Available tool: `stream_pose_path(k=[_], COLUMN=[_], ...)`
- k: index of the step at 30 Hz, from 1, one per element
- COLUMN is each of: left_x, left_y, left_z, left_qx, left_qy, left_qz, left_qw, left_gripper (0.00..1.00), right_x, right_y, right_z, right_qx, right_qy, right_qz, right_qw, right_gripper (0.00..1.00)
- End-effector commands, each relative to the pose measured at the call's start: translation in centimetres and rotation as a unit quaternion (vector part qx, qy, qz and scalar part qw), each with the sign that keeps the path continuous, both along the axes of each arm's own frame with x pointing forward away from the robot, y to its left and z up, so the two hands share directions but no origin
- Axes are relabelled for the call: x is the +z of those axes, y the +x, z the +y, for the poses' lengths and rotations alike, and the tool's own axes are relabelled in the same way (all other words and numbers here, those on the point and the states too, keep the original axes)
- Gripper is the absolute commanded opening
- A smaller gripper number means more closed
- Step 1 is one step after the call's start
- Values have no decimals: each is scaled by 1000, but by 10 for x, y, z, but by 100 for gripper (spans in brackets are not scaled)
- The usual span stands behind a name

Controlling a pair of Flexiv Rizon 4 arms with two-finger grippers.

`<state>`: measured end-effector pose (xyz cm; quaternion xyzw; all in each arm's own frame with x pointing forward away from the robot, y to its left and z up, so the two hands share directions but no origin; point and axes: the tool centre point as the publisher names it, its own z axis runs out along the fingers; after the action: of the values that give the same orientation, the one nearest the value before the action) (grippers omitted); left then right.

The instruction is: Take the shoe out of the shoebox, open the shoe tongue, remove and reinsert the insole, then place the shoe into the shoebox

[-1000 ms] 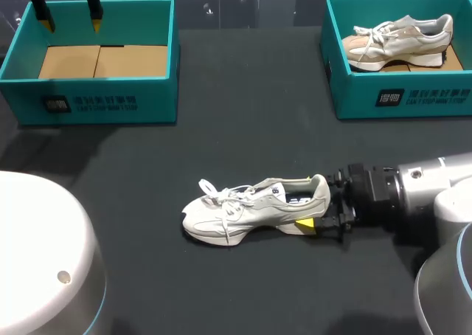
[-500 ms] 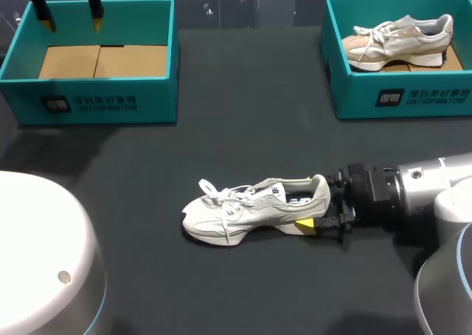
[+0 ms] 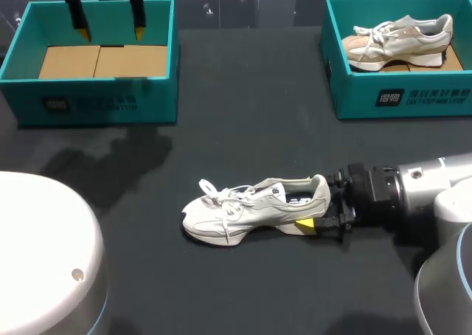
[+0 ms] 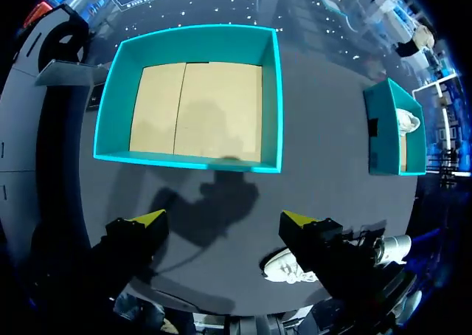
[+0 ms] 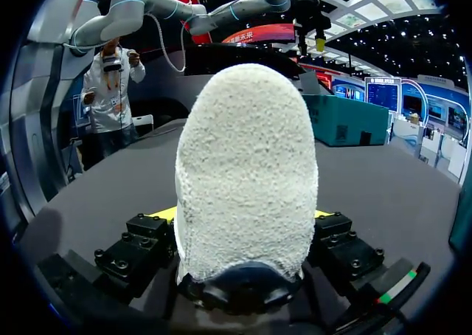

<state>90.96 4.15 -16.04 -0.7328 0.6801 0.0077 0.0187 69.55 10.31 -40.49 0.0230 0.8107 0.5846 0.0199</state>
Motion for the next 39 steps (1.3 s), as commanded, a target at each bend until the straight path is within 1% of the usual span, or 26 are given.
stream_pose_path(k=[1, 5, 13, 17, 20, 21, 22, 38, 39], left_x=[-1, -3, -10, -15, -18, -18, -18, -18, -20], left_y=[-50, -74, -108, -124, -135, -136, -137, -137, -139], left_z=[-25, -45, -86, -102, -114, -117, -119, -119, -124], left_qx=[-10, -28, -56, -47, -31, -24, -7, -7, -1], left_qy=[18, 21, 18, 20, 13, 11, 7, 7, 8], left_qz=[-49, -57, -35, -41, -30, -30, -48, -48, -51], left_qw=[999, 998, 998, 998, 999, 999, 999, 999, 999], left_gripper=[100, 100, 100, 100, 100, 100, 100, 100, 100], right_x=[-1, -1, -1, -1, -1, -1, -1, -1, -1], right_y=[0, 0, 0, 0, 0, 0, 0, 0, 0], right_z=[1, 1, 1, 1, 1, 1, 1, 1, 1], right_qx=[0, 0, 0, 0, 0, 0, 0, 0, 0], right_qy=[-2, -2, -2, -2, -2, -2, -2, -2, -2], right_qz=[0, 0, 0, 0, 0, 0, 0, 0, 0], right_qw=[1000, 1000, 1000, 1000, 1000, 1000, 1000, 1000, 1000], right_gripper=[0, 0, 0, 0, 0, 0, 0, 0, 0])
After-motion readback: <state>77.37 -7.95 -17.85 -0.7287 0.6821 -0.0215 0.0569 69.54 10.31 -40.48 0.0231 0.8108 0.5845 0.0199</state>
